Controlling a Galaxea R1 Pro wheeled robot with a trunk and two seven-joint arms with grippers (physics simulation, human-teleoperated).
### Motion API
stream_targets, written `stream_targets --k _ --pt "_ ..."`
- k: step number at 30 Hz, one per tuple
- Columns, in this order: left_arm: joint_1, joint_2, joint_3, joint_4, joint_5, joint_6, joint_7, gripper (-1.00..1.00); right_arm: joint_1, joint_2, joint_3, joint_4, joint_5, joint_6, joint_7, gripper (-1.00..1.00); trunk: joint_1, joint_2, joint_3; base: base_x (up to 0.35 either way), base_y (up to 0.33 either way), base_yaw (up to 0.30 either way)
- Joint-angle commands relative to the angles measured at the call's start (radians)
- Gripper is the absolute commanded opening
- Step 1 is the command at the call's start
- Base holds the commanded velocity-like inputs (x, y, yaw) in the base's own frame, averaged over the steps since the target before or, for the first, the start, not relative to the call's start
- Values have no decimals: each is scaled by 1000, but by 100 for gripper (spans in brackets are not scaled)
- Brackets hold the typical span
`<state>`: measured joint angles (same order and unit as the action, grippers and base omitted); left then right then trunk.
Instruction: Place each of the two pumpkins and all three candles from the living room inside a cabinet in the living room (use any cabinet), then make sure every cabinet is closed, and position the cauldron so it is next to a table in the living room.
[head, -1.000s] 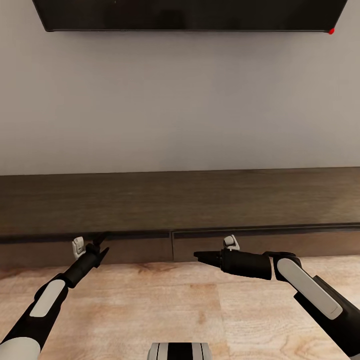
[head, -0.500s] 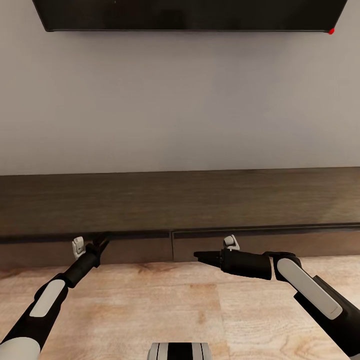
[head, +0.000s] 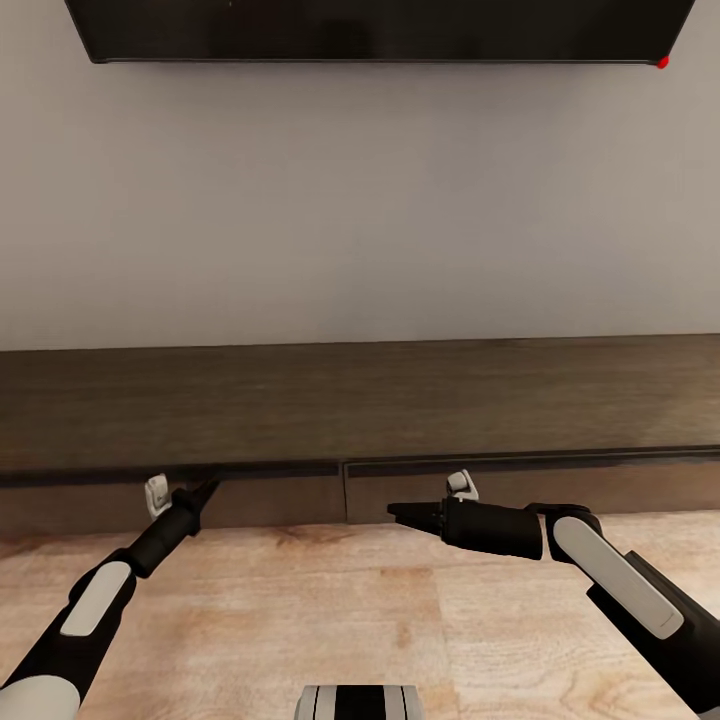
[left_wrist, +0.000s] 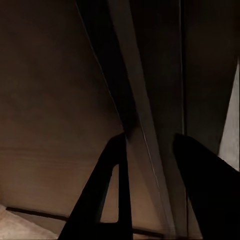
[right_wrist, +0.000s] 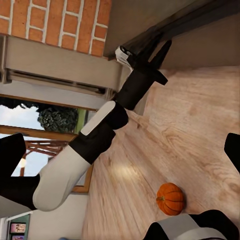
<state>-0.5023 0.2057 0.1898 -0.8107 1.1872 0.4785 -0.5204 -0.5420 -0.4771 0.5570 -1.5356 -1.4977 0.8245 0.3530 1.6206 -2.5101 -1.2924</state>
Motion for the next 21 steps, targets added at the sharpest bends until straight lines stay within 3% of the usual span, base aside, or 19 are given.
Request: stream_targets --k 1,7,21 --pt "-1 0 2 -8 23 16 -28 -100 -1 0 1 1 2 1 4 100 0 0 -1 0 0 0" --pt "-1 -1 2 -4 -16 15 -74 -100 -1 1 1 3 2 1 4 100 0 0 -1 0 0 0" --pt "-1 -3 3 -2 -21 15 -75 -100 -1 2 1 4 2 1 4 100 0 0 -1 0 0 0"
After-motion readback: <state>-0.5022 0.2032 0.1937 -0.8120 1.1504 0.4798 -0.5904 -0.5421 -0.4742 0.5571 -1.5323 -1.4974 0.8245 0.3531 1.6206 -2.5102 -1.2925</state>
